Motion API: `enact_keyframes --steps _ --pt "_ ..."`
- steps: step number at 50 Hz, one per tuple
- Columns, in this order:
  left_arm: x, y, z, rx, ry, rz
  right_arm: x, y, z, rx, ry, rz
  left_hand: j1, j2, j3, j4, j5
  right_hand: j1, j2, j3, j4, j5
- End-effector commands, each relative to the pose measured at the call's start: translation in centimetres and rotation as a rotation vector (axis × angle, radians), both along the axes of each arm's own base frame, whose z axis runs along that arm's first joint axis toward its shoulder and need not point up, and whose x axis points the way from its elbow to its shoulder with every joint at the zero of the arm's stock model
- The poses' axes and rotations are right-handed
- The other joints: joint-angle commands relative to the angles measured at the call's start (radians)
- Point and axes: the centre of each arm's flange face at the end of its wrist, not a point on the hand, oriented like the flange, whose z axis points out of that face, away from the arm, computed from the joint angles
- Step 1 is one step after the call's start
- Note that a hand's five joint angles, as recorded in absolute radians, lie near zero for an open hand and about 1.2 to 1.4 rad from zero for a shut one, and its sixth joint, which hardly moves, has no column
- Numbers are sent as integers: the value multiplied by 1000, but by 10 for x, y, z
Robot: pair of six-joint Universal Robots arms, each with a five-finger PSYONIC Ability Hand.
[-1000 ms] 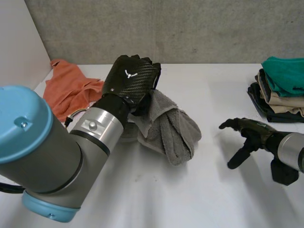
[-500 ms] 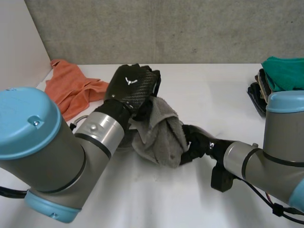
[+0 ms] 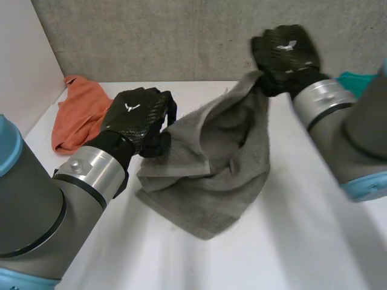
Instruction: Fold the laundry.
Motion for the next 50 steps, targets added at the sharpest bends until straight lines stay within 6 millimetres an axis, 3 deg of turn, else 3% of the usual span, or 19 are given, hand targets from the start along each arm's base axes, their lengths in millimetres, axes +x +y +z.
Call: enact_keyframes --steps 1,2,3,4,8,12,13,17,26,35,43,47,50 --pt "15 -22 -15 25 -31 81 54 44 -42 27 55 214 273 200 201 195 216 260 85 71 71 96" --pt "18 -26 -15 26 -31 96 56 50 -52 67 77 234 273 200 201 195 216 -439 -614 -628 -627 -603" --pt "25 -33 -15 28 -32 123 55 51 -55 85 87 232 273 200 201 195 216 -740 -915 -928 -928 -903" --pt "28 -35 -16 29 -33 134 53 53 -55 97 94 229 273 200 201 195 216 -824 -999 -1012 -1012 -987" --pt "35 -41 -17 34 -37 160 46 55 -63 212 96 216 273 200 201 195 216 -824 -999 -1012 -1012 -987" --pt "38 -39 -13 25 -31 165 10 22 -69 376 11 85 273 200 201 195 216 -824 -999 -1012 -1012 -987" --pt "38 -39 -12 21 -29 164 -10 7 -70 448 -42 20 273 200 201 195 216 -824 -999 -1012 -1012 -987" --pt "41 -38 -4 2 -17 170 -45 -11 -75 615 -144 -84 273 200 201 195 216 -824 -999 -1012 -1012 -987" --pt "45 -31 16 -52 16 169 -77 -16 -100 865 -169 -117 273 200 201 195 216 -778 -953 -967 -966 -942" --pt "47 -27 23 -72 28 167 -72 -8 -139 1039 -182 -74 273 200 201 195 216 -749 -924 -937 -937 -912" --pt "47 -28 25 -79 31 169 -38 0 -165 1113 -234 -29 273 200 201 195 216 -696 -871 -885 -884 -860" --pt "47 -32 25 -79 31 173 -25 -6 -171 1065 -220 -48 273 200 201 195 216 -418 -593 -606 -606 -581" --pt "46 -37 28 -93 35 178 -14 -14 -169 1009 -211 -58 273 200 201 195 216 239 64 50 51 75"
